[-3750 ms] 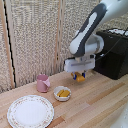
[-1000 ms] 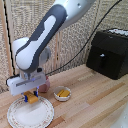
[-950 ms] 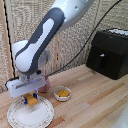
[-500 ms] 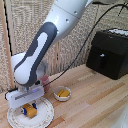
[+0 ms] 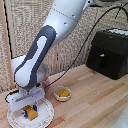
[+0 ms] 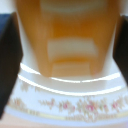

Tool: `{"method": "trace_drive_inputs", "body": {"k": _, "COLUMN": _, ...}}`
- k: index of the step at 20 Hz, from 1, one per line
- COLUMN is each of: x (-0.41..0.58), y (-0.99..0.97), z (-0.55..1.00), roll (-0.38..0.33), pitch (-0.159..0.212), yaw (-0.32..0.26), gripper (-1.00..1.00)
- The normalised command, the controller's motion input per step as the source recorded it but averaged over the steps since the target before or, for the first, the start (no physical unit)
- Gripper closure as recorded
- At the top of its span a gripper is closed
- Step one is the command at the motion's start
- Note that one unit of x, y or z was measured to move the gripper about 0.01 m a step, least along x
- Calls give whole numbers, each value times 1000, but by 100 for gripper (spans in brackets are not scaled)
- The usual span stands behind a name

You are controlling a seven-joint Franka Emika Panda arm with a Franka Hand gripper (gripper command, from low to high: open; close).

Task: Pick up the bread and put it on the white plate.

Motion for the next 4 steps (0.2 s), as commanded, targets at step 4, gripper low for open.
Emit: {"method": "trace_drive_inputs", "body": {"k": 4, "x": 211, "y": -20, "z": 479, "roll": 57, "pitch": 0, "yaw": -11, "gripper": -100}}
